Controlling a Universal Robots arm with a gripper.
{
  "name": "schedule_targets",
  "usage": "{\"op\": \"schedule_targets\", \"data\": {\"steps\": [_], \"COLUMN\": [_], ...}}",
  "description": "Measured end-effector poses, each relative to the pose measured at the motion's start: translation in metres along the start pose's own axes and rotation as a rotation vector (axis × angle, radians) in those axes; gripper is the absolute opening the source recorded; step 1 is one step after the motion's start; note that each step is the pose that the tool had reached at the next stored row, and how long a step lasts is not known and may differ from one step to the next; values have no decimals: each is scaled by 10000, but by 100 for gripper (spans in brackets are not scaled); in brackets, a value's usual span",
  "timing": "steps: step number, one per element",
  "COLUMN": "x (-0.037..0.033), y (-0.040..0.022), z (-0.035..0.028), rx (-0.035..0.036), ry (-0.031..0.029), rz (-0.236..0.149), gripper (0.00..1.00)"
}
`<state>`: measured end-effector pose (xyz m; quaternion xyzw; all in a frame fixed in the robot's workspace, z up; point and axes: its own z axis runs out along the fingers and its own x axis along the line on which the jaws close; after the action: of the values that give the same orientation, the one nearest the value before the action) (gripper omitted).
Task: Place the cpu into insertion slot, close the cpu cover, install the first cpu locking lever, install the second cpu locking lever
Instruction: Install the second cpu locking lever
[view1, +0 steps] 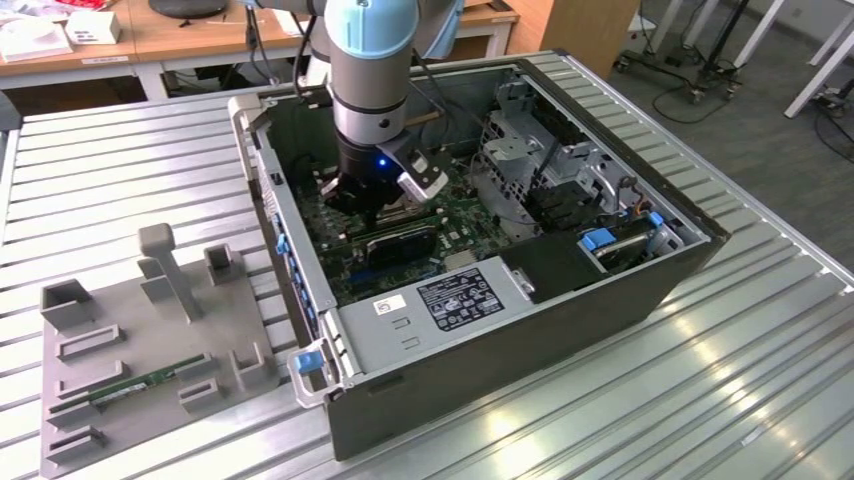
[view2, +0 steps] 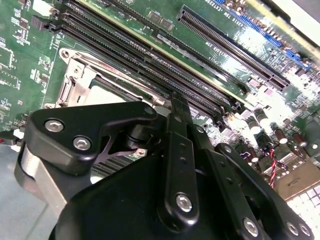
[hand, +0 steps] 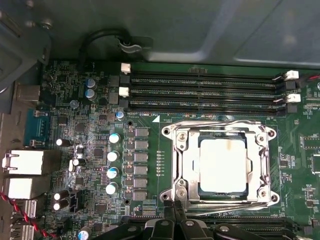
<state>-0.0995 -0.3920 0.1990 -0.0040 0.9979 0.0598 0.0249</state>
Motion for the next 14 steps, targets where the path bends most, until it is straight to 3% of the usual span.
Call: {"op": "schedule_targets", "data": {"steps": [6, 8, 10, 11, 14], "x": [-2, -1, -1, -1, -1], "y": [4, 3, 3, 3, 3], "z": [-32, -34, -31, -31, -26], "rx": [14, -58, -206, -244, -283], "ry": [-1, 0, -5, -5, -9], "rz": [-1, 2, 10, 12, 14], "gripper": [11, 11, 11, 11, 11]}}
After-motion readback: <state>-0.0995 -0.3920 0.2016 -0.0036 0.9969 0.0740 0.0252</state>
